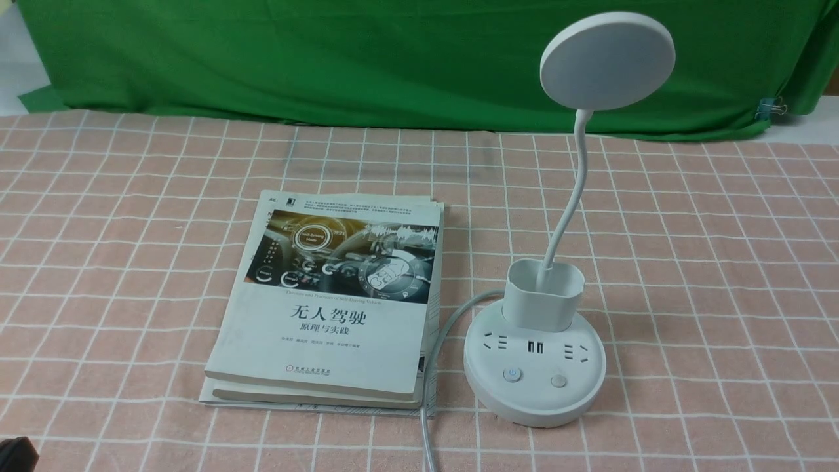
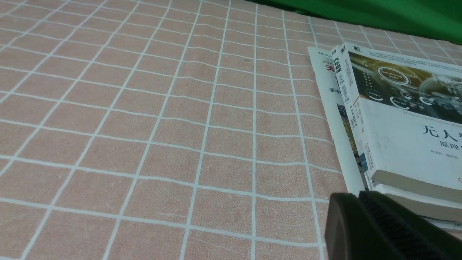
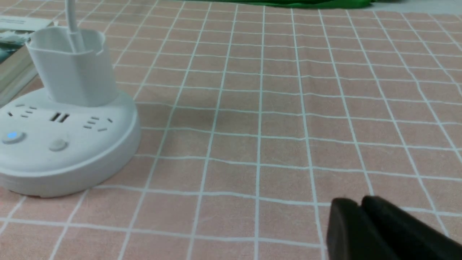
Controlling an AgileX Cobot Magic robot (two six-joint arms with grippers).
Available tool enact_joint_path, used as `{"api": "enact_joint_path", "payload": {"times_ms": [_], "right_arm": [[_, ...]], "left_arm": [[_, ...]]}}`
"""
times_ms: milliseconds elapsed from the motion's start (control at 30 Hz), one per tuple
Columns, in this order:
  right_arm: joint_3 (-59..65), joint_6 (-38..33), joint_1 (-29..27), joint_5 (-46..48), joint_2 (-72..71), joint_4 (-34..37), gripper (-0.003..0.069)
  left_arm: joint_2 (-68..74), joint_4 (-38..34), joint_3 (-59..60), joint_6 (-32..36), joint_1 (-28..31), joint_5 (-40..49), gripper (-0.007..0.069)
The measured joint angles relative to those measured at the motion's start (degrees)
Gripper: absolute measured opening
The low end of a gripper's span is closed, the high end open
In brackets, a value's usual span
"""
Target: Turn off the table lamp on the pink coffee tablecloth by hand.
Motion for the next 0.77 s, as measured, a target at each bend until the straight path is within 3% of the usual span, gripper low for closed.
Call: {"api": "enact_joint_path", "payload": {"times_ms": [767], "right_arm": [[0.0, 0.0, 0.0, 0.0, 0.0, 0.0, 0.0150]], "left_arm": [[0.0, 0.0, 0.0, 0.0, 0.0, 0.0, 0.0006]]}}
